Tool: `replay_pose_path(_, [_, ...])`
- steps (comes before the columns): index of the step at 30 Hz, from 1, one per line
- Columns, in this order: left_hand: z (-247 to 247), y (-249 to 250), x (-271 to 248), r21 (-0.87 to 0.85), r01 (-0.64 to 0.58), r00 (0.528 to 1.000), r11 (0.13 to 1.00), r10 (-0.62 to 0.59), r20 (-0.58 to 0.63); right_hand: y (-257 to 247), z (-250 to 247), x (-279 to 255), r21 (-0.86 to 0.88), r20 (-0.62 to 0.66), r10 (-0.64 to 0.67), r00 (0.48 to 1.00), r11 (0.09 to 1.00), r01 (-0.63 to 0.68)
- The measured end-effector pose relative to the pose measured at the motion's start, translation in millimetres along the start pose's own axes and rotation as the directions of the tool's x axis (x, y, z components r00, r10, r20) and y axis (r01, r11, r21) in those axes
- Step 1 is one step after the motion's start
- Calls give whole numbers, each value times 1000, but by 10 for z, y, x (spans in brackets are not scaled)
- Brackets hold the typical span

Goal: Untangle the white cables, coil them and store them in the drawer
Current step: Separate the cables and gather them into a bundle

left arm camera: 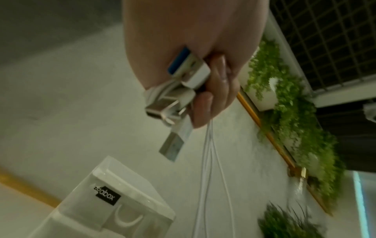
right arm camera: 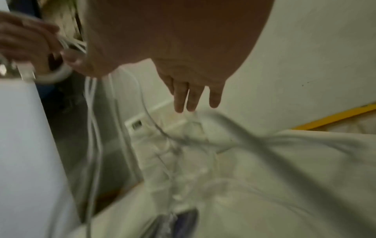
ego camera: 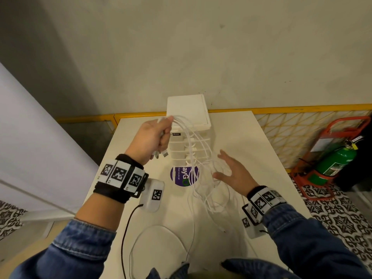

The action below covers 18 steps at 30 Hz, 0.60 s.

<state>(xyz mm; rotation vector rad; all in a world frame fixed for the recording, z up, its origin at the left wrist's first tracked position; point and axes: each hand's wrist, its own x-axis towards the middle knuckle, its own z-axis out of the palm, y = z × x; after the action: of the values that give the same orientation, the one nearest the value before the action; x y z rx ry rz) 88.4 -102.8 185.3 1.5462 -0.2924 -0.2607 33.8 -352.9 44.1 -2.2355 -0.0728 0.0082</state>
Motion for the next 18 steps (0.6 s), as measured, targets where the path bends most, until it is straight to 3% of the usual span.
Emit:
replay_pose_path(4, [237, -1, -64, 88, 10, 981, 996, -27, 193, -634, -14, 120, 240, -90, -210, 974, 944, 226])
replay_pose_path(8, [296, 77, -43, -197, 20, 945, 980, 46, 325, -851, 150, 188, 338, -57, -183, 982, 922, 191])
replay_pose_path(10, [203, 144, -10, -471, 7, 947, 882, 145, 285, -703, 275, 159, 215, -85, -175, 981, 958, 190])
replay_pose_path(13, [64, 191, 63, -779, -16, 958, 627, 233, 167, -448, 399, 84, 46, -118, -228, 967, 971, 234])
replay_pose_path(15, [43, 173, 93, -848, -74, 963, 524, 259, 76, -393, 434, 55, 41, -129, -244, 961, 967, 251])
replay_pose_path(18, [86, 163, 100, -850, -177, 966, 497, 254, -52, -384, 482, 14, 23, -105, -229, 968, 972, 233])
